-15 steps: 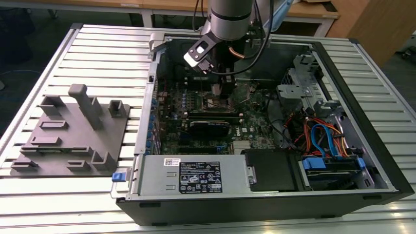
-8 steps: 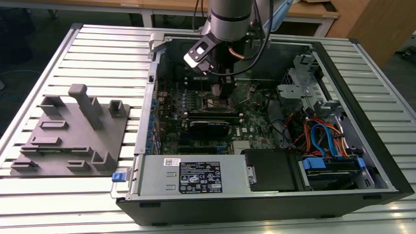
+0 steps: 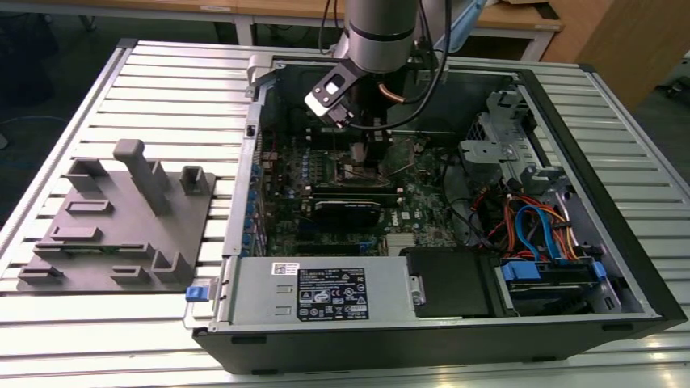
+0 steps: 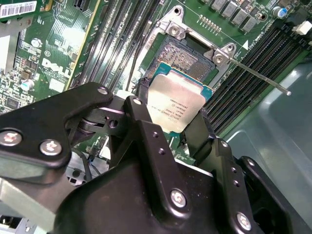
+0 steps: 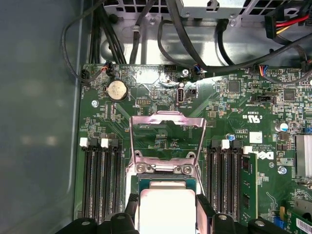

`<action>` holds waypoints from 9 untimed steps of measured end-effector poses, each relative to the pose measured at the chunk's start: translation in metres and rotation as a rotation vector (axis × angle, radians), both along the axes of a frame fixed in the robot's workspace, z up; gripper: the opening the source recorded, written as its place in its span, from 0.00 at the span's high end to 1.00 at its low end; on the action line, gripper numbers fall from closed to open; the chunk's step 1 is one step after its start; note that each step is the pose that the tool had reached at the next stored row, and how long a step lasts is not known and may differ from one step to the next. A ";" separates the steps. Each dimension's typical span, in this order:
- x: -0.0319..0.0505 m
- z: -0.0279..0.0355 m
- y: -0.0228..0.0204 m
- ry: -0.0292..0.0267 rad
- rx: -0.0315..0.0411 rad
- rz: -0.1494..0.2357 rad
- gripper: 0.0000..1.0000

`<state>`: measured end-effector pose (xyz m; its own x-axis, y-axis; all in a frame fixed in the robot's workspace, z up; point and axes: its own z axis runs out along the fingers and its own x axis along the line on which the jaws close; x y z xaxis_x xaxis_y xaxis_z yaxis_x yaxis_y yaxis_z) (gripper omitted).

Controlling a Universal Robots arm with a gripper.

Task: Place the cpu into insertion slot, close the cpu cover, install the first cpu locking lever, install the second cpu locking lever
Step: 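Place the cpu into insertion slot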

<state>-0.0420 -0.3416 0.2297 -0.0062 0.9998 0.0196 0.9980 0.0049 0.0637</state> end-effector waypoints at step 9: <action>0.0000 -0.0004 0.0000 -0.0001 0.0002 0.000 0.46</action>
